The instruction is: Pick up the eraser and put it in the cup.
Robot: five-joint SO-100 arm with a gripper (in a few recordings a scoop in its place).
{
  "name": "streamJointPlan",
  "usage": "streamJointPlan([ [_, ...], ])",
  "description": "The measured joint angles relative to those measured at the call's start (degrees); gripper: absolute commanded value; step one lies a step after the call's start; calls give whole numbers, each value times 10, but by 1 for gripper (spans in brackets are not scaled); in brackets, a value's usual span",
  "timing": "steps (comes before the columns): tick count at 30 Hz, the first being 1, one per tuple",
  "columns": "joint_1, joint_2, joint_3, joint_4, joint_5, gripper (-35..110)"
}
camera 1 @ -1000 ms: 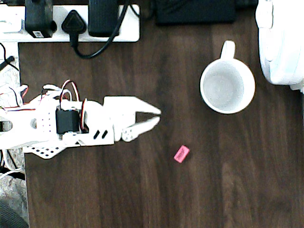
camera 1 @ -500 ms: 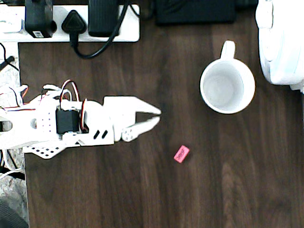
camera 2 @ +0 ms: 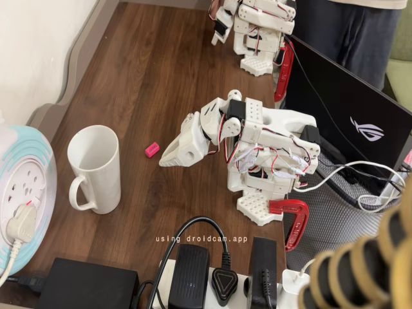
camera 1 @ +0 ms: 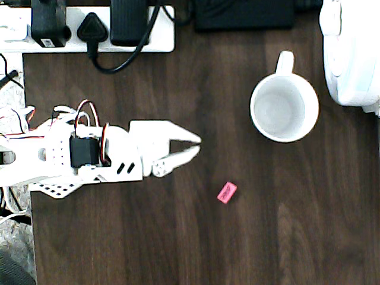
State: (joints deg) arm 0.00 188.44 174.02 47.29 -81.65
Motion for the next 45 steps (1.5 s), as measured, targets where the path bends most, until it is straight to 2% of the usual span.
streamJointPlan([
  [7, -1, 0, 0, 0, 0, 0],
  [12, -23, 0, 0, 0, -43, 0],
  [15, 33, 0, 0, 0, -44, 0],
  [17, 28, 0, 0, 0, -44, 4],
  [19, 61, 0, 0, 0, -44, 12],
  [23, 113, -2, 0, -25, -44, 17],
  [27, 154, -134, -21, -95, -44, 20],
  [31, 156, -374, -110, -161, -44, 20],
  [37, 151, -604, -254, -208, -31, 21],
  [45, 156, -813, -400, -228, -19, 23],
])
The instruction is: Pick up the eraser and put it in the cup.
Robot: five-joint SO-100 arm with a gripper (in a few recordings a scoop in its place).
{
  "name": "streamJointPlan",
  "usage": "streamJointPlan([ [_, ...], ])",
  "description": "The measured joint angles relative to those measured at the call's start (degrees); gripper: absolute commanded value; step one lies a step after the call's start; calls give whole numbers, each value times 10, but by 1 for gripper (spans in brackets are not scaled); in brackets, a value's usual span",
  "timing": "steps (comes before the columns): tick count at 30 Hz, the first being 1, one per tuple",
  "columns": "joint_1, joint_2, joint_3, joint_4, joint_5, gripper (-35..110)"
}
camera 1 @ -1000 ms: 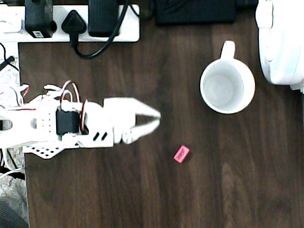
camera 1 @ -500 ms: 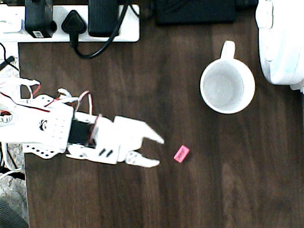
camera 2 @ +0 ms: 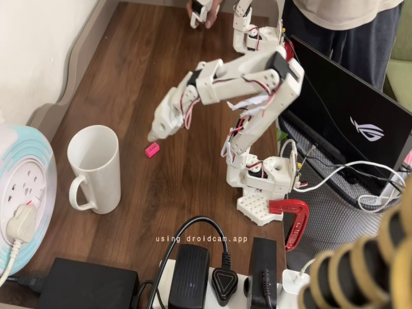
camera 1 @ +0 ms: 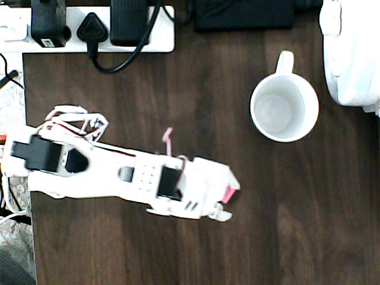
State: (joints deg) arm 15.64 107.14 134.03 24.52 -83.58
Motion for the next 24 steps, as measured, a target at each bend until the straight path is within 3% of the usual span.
streamJointPlan([
  [24, -27, -110, -84, 65, -25, 27],
])
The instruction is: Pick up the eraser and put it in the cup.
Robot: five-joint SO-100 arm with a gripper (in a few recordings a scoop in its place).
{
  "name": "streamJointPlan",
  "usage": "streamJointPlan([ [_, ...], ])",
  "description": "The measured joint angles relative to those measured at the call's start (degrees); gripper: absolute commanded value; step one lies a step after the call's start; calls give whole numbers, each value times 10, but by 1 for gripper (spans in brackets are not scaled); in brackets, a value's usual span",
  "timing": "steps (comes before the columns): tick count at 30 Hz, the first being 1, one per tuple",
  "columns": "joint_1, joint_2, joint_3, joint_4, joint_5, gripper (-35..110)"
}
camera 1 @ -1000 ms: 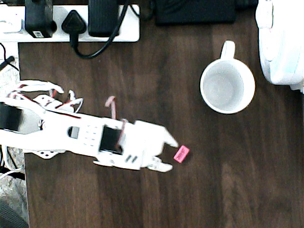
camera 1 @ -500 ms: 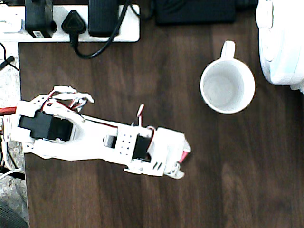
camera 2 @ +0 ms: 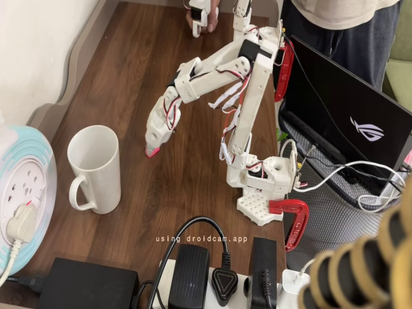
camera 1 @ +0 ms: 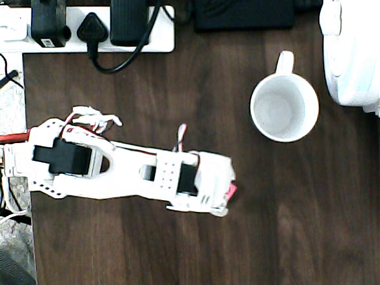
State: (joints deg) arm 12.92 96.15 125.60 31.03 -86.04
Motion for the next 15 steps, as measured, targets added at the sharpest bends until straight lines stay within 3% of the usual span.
streamJointPlan([
  [15, 5, -40, -34, 93, 0, 28],
])
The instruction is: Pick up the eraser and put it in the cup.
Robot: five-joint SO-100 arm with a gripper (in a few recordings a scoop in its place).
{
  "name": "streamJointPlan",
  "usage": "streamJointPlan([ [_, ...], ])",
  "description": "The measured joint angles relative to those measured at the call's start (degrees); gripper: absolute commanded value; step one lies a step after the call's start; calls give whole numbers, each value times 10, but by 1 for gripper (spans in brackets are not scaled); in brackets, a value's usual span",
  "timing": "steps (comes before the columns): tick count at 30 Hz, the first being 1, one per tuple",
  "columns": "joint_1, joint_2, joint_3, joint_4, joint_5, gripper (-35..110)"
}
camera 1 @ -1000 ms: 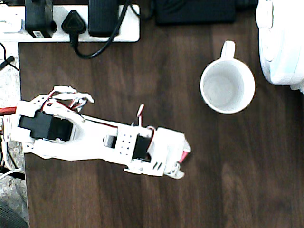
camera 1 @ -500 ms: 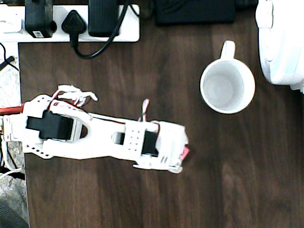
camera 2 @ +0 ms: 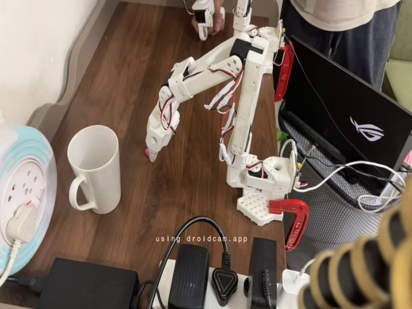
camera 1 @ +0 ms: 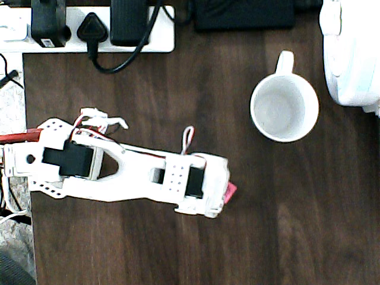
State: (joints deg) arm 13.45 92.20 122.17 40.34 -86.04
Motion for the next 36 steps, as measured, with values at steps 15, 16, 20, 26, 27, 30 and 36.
streamJointPlan([
  [15, -2, -39, -47, 1, -1, 4],
  [16, 1, -40, -50, 1, 0, 1],
  [20, 1, -39, -51, 1, 0, 0],
  [26, 0, -25, -46, 1, 0, 0],
  [27, -4, -5, -45, 16, 1, 0],
  [30, -24, 93, -34, 22, 6, 0],
  [36, -102, 320, -31, 38, 34, 0],
])
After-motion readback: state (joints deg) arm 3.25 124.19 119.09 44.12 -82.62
